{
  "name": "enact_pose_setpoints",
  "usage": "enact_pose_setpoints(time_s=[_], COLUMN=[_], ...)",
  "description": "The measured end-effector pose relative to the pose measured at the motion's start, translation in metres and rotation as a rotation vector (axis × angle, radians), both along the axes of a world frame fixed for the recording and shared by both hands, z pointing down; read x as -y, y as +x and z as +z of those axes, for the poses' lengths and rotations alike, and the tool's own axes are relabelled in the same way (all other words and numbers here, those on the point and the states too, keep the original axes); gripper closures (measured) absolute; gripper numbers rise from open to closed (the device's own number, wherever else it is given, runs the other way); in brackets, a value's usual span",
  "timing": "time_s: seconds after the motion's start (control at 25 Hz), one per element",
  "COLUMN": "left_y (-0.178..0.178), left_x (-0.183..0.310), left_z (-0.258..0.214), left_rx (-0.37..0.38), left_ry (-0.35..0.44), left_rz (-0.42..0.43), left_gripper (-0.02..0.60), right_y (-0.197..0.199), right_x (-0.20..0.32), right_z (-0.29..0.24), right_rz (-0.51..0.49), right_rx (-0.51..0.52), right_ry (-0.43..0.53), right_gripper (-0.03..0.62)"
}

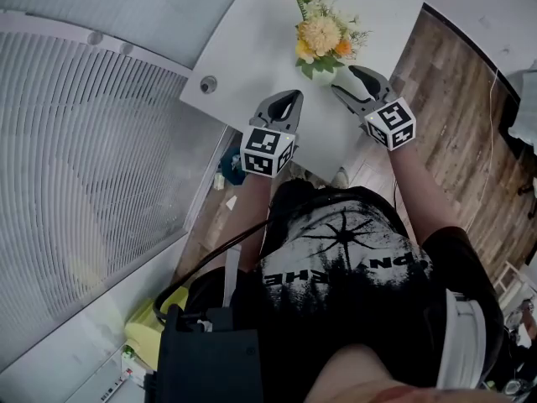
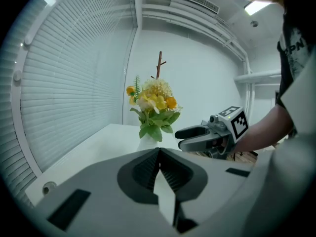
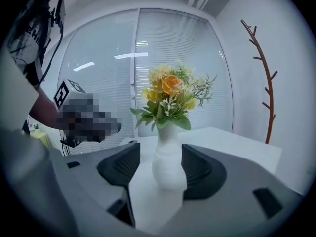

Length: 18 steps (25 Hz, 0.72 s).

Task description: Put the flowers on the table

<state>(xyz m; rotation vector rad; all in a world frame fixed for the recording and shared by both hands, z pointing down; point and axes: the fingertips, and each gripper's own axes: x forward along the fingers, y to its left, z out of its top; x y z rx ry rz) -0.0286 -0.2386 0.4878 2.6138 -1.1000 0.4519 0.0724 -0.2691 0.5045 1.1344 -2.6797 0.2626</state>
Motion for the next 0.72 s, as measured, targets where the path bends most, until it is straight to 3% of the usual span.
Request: enact_pose_setpoints(time_s=[0.12, 0.36, 0.72], left_y=[0.006, 0.019, 0.043], left_x=[-0.003, -0.013, -0.025], left_z=[-0.007, -0.017, -0.029], left_rx=[-0.002, -0.009, 0.0], left_ry=[0.024, 0.051, 0.095], left_rz=[-0.009, -0.033, -0.015], left_gripper=[0.569, 0.569, 0.569], right_y=[0.013, 0.034, 0.05], right_x=[-0.011, -0.037, -0.051], right_z=[-0.008, -0.029, -0.048], right_rz=[0.006, -0.001, -0.036], right_rx=[0.015, 0.035, -0.006], right_ry=[0.004, 0.043, 0.068], right_gripper=[0.354, 0.552, 0.577])
